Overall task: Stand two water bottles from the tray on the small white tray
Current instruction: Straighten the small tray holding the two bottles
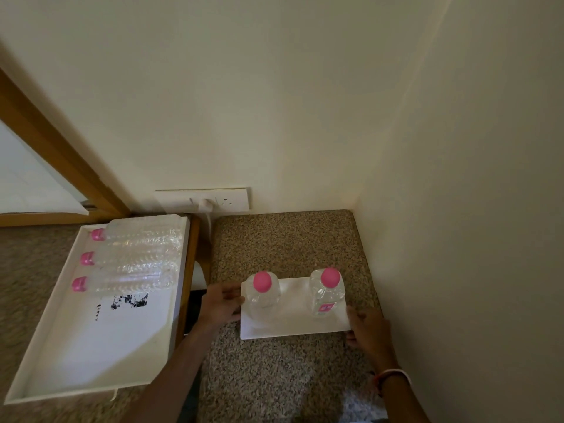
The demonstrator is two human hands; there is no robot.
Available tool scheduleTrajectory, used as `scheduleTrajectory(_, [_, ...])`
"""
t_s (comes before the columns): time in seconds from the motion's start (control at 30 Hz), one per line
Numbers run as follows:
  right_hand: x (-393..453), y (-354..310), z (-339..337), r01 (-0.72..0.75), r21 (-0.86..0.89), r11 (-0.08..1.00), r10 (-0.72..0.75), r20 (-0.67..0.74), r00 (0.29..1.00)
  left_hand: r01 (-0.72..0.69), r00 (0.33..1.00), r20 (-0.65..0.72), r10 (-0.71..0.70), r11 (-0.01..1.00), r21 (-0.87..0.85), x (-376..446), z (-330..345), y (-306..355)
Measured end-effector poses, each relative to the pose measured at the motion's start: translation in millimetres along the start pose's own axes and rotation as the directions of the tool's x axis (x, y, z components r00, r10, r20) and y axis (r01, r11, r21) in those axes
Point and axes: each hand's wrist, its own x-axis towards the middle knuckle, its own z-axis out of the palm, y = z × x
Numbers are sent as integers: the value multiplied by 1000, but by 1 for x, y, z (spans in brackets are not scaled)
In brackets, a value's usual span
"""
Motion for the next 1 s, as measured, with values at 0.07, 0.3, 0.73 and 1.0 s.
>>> scheduleTrajectory(0.07, [2,-1,-4,-42,-1,999,42,43,998,3,1000,-9,-3,1000,-14,0,0,-2])
scheduleTrajectory(0.3, [14,-7,-7,38,-184,982,-30,45,999,9,1000,-18,-10,999,-46,1,-1,-4])
scheduleTrajectory(0.73, [8,-25,3,485,-2,874,-450,372,812,-270,951,229,209,921,281,-19,1,-24])
scheduleTrajectory(1.0, [8,-22,14,468,5,884,-456,234,859,-281,960,105,261,908,310,-20,9,-26])
